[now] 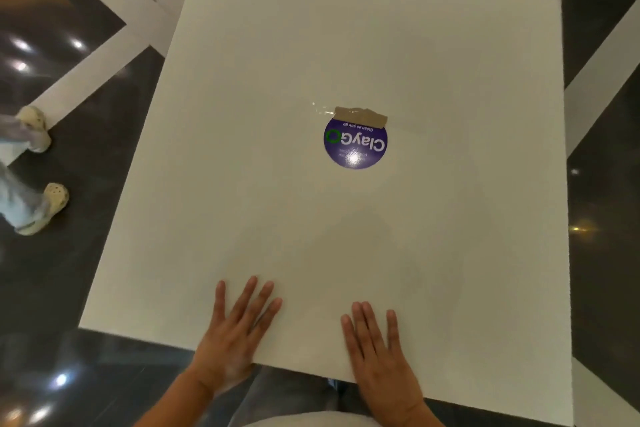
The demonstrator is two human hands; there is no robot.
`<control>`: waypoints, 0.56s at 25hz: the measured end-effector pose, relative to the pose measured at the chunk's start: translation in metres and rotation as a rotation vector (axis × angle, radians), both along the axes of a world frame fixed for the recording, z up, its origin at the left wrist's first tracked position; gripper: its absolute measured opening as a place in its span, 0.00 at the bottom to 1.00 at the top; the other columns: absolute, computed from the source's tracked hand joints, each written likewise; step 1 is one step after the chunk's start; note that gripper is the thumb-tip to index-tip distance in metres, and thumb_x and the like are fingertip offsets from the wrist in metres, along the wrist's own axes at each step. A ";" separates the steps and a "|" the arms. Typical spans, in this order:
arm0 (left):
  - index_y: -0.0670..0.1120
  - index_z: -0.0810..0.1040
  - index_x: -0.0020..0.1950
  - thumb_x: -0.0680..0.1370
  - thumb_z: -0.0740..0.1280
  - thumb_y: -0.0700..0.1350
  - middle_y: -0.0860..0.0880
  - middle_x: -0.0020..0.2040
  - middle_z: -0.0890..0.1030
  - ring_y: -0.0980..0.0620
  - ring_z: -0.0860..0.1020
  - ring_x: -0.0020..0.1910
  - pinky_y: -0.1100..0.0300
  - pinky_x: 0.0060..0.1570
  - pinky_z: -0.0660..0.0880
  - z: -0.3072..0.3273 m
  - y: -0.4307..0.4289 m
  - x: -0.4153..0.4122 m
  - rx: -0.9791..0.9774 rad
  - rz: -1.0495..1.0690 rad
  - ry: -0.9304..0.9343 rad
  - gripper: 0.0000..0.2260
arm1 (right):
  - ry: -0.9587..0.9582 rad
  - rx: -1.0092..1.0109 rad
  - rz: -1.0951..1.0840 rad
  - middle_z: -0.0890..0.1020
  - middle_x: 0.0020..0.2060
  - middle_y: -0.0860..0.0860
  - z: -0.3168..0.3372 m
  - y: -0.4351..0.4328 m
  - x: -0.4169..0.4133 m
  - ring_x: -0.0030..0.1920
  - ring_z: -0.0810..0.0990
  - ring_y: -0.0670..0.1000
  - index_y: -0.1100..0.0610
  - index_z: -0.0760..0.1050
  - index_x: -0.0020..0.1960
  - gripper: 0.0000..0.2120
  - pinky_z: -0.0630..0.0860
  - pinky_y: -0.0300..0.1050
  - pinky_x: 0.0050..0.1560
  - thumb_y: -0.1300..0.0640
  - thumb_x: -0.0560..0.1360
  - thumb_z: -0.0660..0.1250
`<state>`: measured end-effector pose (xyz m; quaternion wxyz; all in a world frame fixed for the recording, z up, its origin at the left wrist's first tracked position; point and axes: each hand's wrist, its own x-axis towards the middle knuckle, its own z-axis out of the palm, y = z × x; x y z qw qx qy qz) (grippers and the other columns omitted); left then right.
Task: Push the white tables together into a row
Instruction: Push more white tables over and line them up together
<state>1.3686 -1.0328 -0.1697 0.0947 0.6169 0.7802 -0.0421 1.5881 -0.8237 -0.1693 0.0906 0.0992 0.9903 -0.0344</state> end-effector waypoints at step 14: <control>0.43 0.48 0.81 0.63 0.79 0.55 0.40 0.81 0.47 0.35 0.49 0.79 0.24 0.69 0.46 0.012 0.023 0.036 -0.155 0.150 -0.112 0.56 | -0.017 0.025 0.134 0.56 0.76 0.68 0.011 0.030 0.018 0.77 0.50 0.69 0.68 0.51 0.77 0.46 0.49 0.73 0.71 0.66 0.65 0.71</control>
